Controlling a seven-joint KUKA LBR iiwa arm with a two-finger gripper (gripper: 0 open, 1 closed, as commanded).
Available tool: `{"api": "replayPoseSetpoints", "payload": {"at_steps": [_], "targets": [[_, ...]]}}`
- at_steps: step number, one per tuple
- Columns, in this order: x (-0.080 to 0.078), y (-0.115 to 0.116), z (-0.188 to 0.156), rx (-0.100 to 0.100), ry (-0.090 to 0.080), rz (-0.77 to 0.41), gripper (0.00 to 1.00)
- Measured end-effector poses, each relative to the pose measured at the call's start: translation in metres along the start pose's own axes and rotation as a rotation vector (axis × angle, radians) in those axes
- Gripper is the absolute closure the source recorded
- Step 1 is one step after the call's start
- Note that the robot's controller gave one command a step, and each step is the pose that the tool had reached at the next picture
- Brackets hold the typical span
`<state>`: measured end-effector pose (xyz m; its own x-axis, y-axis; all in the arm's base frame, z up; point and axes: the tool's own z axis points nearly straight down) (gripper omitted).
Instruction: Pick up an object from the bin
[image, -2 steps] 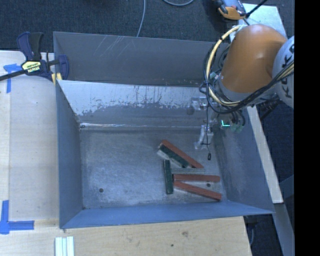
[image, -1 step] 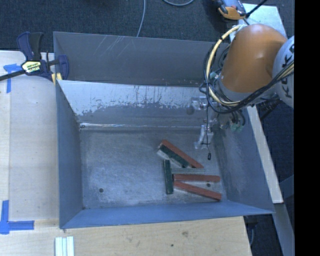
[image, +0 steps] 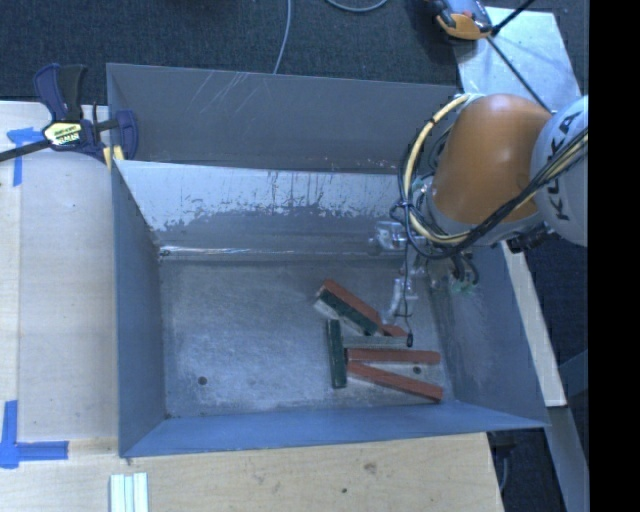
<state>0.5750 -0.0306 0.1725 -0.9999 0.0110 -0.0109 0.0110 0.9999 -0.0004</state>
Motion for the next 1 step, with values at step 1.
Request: {"api": "replayPoseSetpoints", "payload": {"at_steps": [1], "targets": [[-0.0024, -0.0056, 0.0457, 0.0, 0.008, 0.12, 0.0]]}}
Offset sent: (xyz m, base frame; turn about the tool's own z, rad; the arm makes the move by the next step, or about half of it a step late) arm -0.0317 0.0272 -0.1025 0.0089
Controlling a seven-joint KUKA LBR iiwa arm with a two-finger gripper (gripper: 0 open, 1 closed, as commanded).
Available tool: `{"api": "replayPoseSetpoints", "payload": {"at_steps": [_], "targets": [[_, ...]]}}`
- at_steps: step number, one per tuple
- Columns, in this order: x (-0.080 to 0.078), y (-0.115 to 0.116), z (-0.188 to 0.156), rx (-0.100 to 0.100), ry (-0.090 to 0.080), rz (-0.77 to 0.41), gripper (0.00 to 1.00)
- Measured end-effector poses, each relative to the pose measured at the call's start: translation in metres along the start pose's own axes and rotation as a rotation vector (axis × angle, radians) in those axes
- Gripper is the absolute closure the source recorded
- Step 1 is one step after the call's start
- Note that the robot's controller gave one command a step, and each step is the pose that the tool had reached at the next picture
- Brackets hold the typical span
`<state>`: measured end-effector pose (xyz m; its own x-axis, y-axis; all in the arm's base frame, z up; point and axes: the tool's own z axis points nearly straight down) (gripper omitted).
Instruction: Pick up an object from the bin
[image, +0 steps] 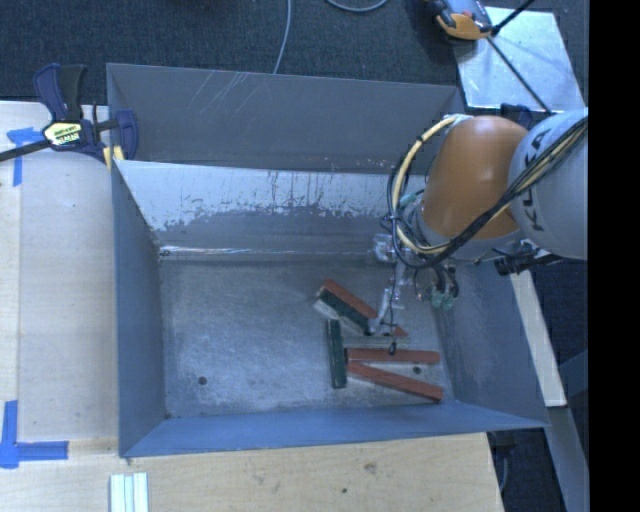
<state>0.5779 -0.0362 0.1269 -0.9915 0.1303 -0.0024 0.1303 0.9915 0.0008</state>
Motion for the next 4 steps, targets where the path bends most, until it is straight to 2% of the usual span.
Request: {"api": "replayPoseSetpoints", "payload": {"at_steps": [1, 2, 3, 4], "targets": [[0.035, 0.026, 0.052, 0.003, -0.006, -0.11, 1.0], [0.035, 0.026, 0.052, 0.003, -0.006, -0.111, 1.0], [0.055, 0.009, -0.037, 0.001, -0.001, -0.119, 1.0], [0.055, 0.009, -0.037, 0.001, -0.001, -0.119, 0.0]]}}
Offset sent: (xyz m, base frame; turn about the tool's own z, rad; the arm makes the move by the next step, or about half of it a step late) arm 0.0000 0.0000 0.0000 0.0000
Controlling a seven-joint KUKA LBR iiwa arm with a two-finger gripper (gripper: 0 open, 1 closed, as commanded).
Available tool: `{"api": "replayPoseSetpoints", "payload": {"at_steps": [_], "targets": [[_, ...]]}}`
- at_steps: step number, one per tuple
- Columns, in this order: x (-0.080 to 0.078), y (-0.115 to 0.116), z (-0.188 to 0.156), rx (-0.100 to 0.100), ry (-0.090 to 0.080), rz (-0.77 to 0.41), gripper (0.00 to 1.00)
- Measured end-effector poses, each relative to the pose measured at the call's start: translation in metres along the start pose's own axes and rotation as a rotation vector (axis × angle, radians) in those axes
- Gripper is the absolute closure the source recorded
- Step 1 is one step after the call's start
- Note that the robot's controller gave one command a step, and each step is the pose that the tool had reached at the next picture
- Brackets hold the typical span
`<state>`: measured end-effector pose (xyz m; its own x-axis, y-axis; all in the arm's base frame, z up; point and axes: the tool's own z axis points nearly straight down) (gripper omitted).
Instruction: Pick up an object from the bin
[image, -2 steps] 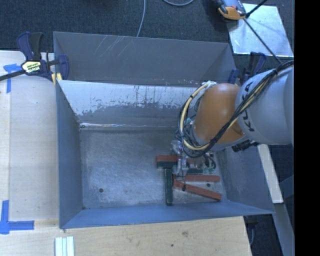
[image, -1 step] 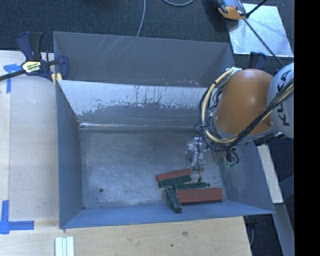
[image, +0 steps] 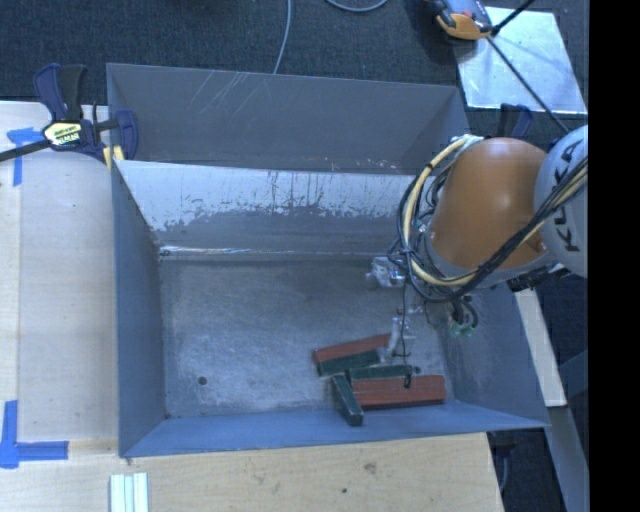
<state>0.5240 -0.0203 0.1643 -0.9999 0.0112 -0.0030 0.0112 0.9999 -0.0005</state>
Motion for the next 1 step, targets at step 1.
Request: {"api": "replayPoseSetpoints", "payload": {"at_steps": [1], "targets": [[0.0, 0.0, 0.0, 0.0, 0.0, 0.0, 0.0]]}}
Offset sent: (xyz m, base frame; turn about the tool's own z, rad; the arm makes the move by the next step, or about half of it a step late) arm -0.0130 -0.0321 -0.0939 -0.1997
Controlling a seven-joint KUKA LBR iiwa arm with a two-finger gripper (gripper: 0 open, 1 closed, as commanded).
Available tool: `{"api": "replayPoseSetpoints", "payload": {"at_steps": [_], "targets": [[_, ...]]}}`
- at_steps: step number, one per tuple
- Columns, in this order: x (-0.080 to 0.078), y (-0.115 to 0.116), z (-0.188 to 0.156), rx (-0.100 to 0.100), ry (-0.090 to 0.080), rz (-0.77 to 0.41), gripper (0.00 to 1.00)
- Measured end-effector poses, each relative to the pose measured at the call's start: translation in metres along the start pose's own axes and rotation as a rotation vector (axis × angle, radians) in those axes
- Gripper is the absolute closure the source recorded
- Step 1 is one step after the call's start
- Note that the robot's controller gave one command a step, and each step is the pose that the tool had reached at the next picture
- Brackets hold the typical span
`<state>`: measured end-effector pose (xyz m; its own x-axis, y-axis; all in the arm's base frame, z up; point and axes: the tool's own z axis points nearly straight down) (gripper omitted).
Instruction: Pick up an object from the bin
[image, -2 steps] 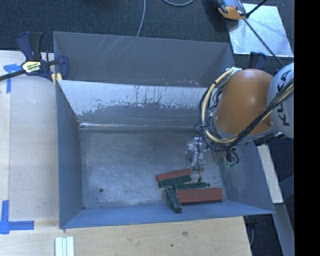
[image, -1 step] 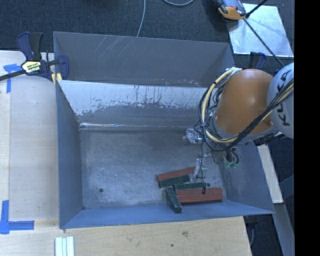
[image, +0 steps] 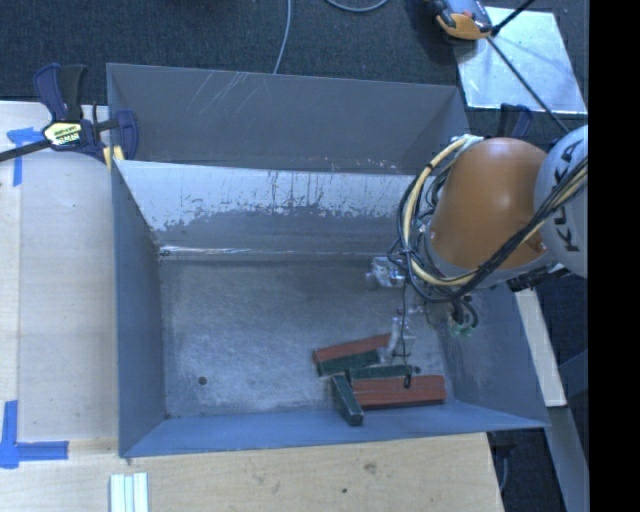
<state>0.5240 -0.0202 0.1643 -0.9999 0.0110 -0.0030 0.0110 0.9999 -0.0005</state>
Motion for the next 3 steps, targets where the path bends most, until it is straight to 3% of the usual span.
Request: {"api": "replayPoseSetpoints", "payload": {"at_steps": [1, 2, 3], "targets": [[0.009, -0.032, 0.091, 0.0, -0.009, -0.199, 1.0], [0.009, -0.032, 0.091, 0.0, -0.009, -0.198, 1.0], [0.018, -0.053, 0.072, -0.004, -0.002, -0.341, 1.0]]}}
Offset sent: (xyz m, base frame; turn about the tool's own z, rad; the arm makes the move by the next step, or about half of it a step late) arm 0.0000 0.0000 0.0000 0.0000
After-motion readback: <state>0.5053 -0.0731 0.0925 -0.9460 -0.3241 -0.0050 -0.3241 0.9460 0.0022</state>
